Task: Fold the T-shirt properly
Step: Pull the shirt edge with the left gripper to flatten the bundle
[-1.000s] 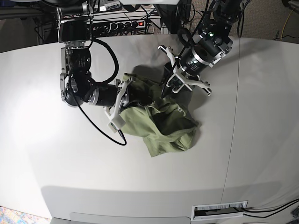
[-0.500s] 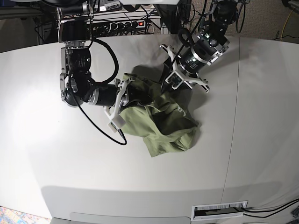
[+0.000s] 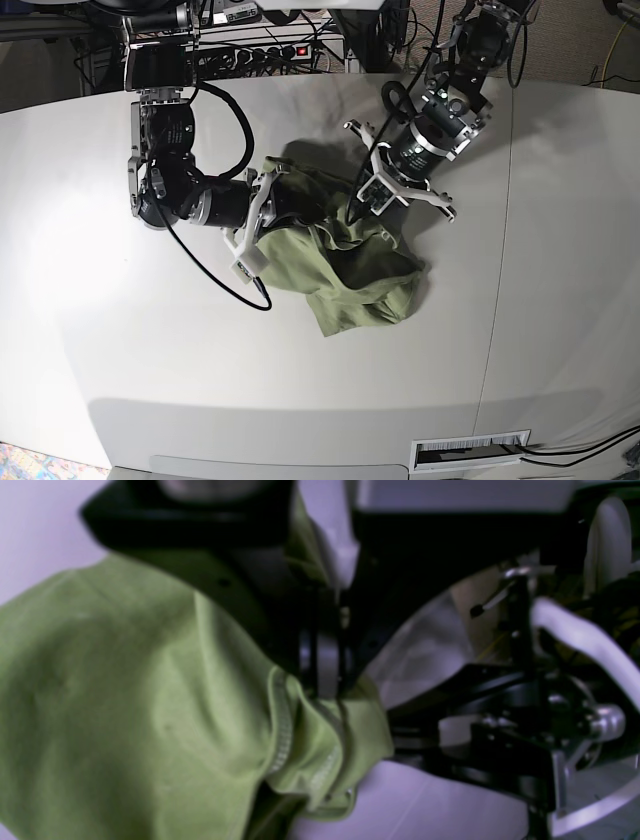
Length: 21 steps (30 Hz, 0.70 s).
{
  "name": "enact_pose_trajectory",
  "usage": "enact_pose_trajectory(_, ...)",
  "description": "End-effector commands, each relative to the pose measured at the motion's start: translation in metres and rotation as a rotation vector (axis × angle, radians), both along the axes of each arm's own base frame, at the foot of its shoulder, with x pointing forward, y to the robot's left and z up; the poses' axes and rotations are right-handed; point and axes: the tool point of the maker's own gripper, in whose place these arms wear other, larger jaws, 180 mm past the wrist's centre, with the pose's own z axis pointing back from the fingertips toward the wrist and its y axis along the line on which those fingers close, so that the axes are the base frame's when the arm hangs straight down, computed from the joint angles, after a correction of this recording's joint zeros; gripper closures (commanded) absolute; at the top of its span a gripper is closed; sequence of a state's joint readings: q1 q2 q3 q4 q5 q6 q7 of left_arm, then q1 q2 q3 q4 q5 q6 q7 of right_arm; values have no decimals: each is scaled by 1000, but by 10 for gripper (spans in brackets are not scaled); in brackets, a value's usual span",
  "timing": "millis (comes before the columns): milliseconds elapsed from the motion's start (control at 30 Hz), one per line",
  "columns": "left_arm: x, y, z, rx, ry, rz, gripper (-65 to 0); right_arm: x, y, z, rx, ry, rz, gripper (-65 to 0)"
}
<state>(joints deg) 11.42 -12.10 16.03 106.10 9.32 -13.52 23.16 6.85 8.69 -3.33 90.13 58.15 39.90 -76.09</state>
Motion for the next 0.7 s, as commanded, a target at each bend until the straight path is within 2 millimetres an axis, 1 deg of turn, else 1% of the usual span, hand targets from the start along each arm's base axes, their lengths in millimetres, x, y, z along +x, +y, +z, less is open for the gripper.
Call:
enact_pose_trajectory(0,7,2,12,9,-52,3,0,12,-2,18,32,-54,-17,-8)
enact_pose_trajectory(67,11,13,9,70,-69,28,0,18,-10,22,37,-65,-47,-88)
enact_pose_trajectory(100,12,19,8,99,-78,40,0,22,-15,25,45,-73,-68,-119)
enact_pose_trajectory(133,13,25,8,122,-86,48,0,26,-20,29,61,-80,-89,-136)
enact_pose_trajectory(267,15,46,4,219,-109,40,0,35,-45,39,94,-93,-173,-142)
enact_pose_trajectory(400,14,59,0,264,-110,29,0,40,-63,44,106,-103,-225,-142)
enact_pose_trajectory(567,14,69,0,304,-110,35,0,40,-73,35,31,-98,-235,-142)
enact_pose_trajectory(667,16,76,5,352,-127,44,0,43,-75,34,19,-111,-252,-142)
